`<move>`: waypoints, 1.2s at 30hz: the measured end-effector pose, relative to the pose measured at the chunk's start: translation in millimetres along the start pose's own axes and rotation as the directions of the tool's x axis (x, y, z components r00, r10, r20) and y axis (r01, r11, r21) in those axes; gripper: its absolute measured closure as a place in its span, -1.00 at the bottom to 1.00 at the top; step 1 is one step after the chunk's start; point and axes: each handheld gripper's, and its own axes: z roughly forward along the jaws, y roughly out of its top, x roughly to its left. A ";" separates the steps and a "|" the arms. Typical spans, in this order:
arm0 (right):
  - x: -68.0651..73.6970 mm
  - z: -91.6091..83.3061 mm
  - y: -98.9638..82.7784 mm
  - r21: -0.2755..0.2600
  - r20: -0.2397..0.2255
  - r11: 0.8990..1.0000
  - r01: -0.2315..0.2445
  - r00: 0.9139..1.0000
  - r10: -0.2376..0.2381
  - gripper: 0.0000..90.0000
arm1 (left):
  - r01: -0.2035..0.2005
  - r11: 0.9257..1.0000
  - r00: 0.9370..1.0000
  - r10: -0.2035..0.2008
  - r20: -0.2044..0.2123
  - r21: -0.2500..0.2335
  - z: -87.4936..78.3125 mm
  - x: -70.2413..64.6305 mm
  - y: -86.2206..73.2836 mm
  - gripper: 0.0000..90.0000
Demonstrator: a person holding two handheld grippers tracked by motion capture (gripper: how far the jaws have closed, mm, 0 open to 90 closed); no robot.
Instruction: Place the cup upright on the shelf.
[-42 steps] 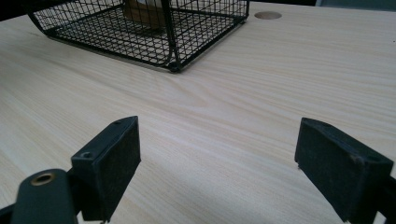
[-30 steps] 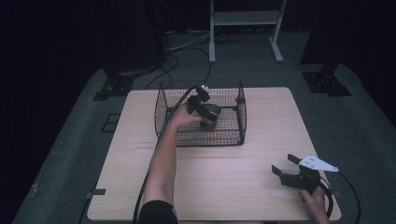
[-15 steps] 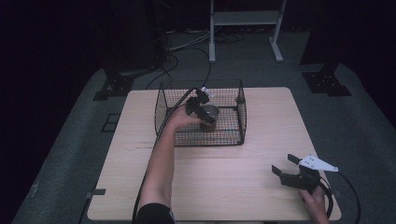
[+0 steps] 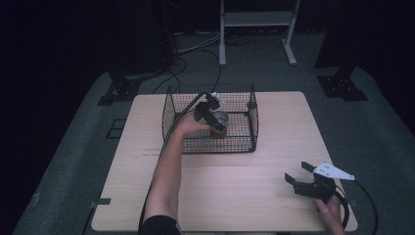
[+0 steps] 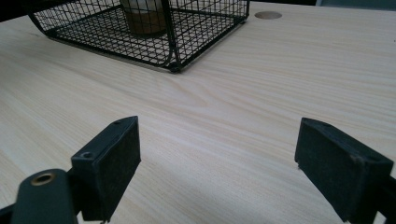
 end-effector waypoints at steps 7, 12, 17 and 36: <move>0.0 0.0 0.0 -0.001 -0.002 1.000 -0.001 1.000 0.001 -0.70 | 0.000 1.000 1.000 0.000 -0.012 -0.020 -4.8 -1.2 0.7 -0.83; 0.0 0.0 0.0 -0.002 -0.003 1.000 -0.002 1.000 0.002 -0.70 | -0.008 0.999 1.000 0.007 -0.017 -0.037 -11.4 -2.5 2.5 -0.85; -0.3 0.1 0.0 -0.002 -0.003 1.000 -0.003 1.000 0.003 -0.70 | -0.015 0.999 0.999 0.013 -0.031 -0.049 -18.7 -2.9 2.8 -0.85; 0.5 0.6 0.2 -0.001 0.006 1.000 0.000 1.000 0.000 -0.70 | -0.042 0.991 0.998 0.036 -0.054 -0.124 -55.9 -23.7 6.5 -0.84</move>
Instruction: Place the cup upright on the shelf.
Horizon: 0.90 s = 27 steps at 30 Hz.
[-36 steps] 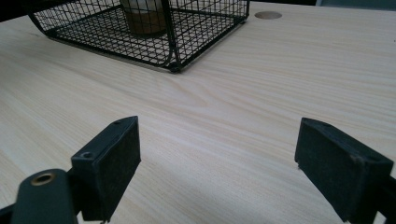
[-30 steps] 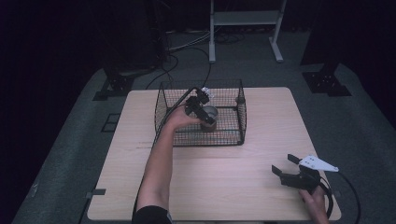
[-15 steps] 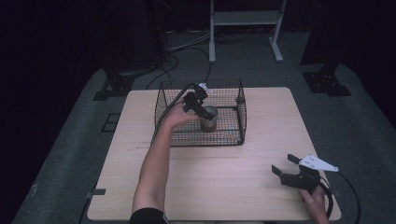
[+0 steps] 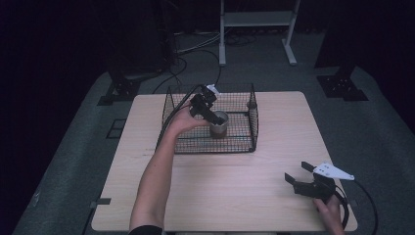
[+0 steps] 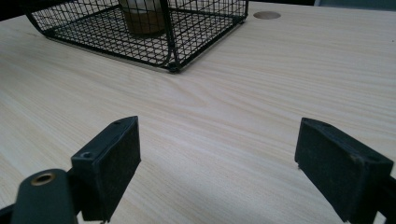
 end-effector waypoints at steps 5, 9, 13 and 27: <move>0.4 0.0 0.0 0.001 0.004 1.000 0.002 1.000 -0.002 -0.70 | 0.003 1.000 1.000 -0.003 0.005 -0.020 -7.4 -6.4 -3.8 -0.84; 0.7 0.1 0.0 0.003 0.008 1.000 0.003 1.000 -0.003 -0.70 | -0.006 0.999 1.000 0.006 0.005 -0.041 -15.0 -12.0 -8.9 -0.85; 0.8 0.1 0.0 0.003 0.009 1.000 0.003 1.000 -0.003 -0.70 | -0.015 0.998 1.000 0.016 0.007 -0.066 -24.4 -17.7 -12.9 -0.86; 0.9 0.1 0.0 0.002 0.011 1.000 0.003 1.000 -0.003 -0.70 | -0.036 0.992 0.999 0.038 0.011 -0.118 -46.0 -37.7 -29.8 -0.86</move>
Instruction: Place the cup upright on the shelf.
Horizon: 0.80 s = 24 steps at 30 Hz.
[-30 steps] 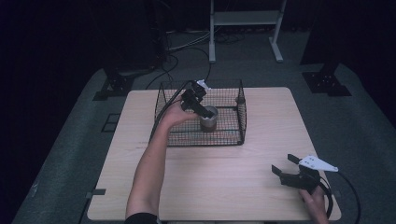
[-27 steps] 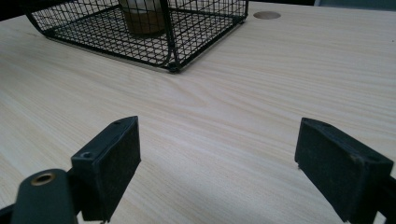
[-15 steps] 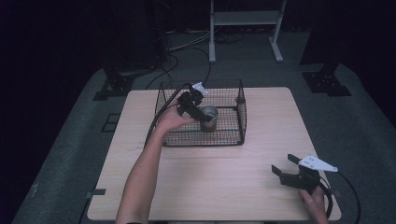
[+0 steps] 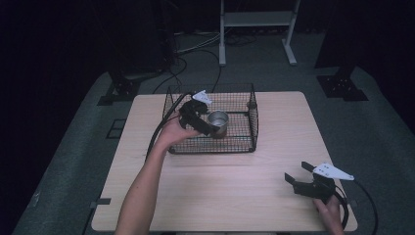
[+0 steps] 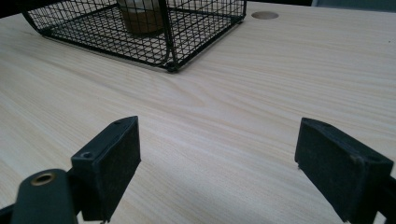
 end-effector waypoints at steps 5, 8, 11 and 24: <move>-0.3 0.0 0.0 0.000 0.003 1.000 -0.002 1.000 0.002 -0.70 | -0.016 1.000 1.000 0.016 0.000 -0.014 -8.7 -9.5 -4.5 -0.86; 0.0 0.0 0.0 0.001 0.003 1.000 -0.001 1.000 0.001 -0.70 | -0.027 1.000 1.000 0.027 0.002 -0.014 -11.5 -16.4 -8.2 -0.86; 0.2 0.1 0.0 0.001 0.004 1.000 -0.001 1.000 0.001 -0.70 | -0.028 0.999 1.000 0.028 0.006 -0.021 -14.9 -22.1 -12.2 -0.86; 0.1 0.3 0.1 0.000 0.006 1.000 0.003 1.000 -0.003 -0.70 | -0.039 0.999 0.999 0.040 0.002 -0.034 -31.6 -43.5 -33.2 -0.86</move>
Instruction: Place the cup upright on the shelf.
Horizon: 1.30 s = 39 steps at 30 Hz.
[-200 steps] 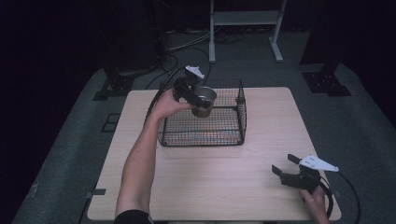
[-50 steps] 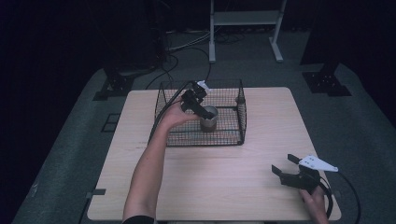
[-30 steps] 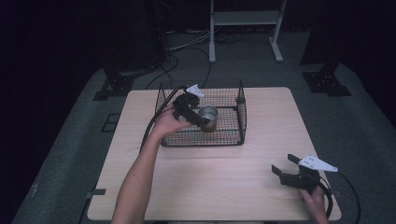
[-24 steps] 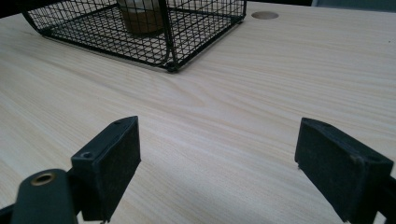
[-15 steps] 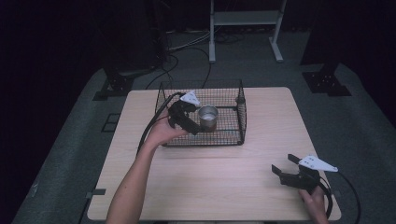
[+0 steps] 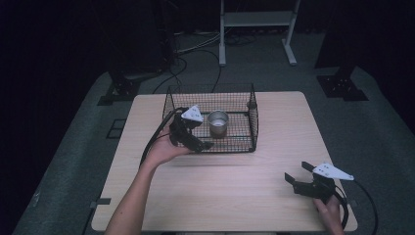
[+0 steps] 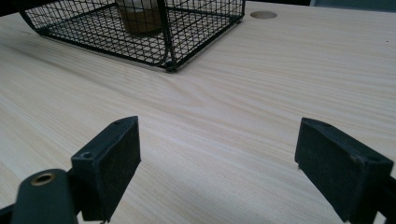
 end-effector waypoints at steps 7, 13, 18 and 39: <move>0.2 0.1 0.0 0.001 0.005 1.000 0.003 1.000 -0.003 -0.70 | 0.004 1.000 1.000 -0.004 -0.005 -0.005 -7.9 -10.6 -13.1 -0.86; 0.6 -0.2 0.0 0.005 0.006 1.000 -0.006 1.000 0.006 -0.70 | 0.005 1.000 1.000 -0.005 -0.005 -0.015 -13.3 -19.1 -22.6 -0.86; 0.9 -0.2 -0.1 0.001 0.010 1.000 -0.002 1.000 0.002 -0.70 | -0.002 1.000 1.000 0.001 -0.004 -0.025 -16.1 -27.3 -29.6 -0.86; 0.9 -0.2 0.0 0.009 0.011 1.000 -0.005 1.000 0.005 -0.70 | 0.011 0.995 1.000 -0.010 0.009 -0.103 -27.9 -55.0 -64.3 -0.86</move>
